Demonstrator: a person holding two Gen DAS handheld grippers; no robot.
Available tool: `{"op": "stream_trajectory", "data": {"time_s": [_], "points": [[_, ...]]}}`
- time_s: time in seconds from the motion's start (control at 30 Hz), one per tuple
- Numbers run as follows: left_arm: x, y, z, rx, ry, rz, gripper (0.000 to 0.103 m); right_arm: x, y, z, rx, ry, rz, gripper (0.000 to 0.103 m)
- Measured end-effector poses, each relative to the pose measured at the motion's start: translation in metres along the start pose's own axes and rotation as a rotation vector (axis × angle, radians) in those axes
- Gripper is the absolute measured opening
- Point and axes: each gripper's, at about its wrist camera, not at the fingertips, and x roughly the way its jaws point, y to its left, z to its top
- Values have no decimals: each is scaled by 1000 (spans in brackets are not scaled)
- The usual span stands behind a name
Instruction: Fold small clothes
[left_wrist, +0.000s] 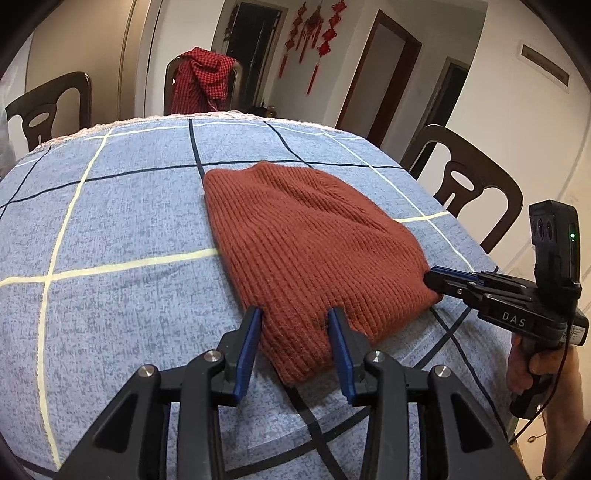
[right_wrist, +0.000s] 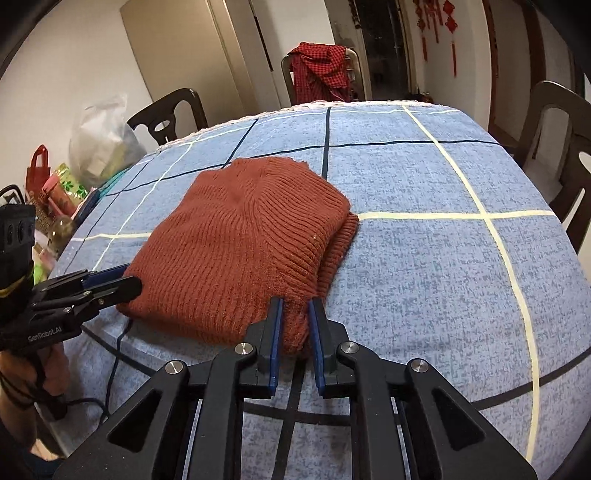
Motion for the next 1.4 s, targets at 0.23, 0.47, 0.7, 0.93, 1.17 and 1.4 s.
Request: {"op": "stream_trajectory", "data": {"time_s": [0.23, 0.47, 0.7, 0.93, 1.17, 1.4], "points": [[3, 0, -5, -21, 5, 11, 45, 0, -3, -3, 24, 1, 19, 15], [4, 0, -5, -29, 9, 17, 46, 0, -6, -3, 52, 9, 35, 18], [-15, -1, 3, -30, -20, 19, 45, -26, -5, 7, 57, -40, 41, 18], [-11, 2, 13, -44, -34, 42, 44, -28, -1, 18, 70, -86, 62, 18], [-1, 5, 3, -62, -9, 30, 44, -1, -6, 6, 87, -16, 45, 18], [-1, 4, 4, -57, -3, 34, 44, -3, -8, 8, 103, -6, 58, 18]]}}
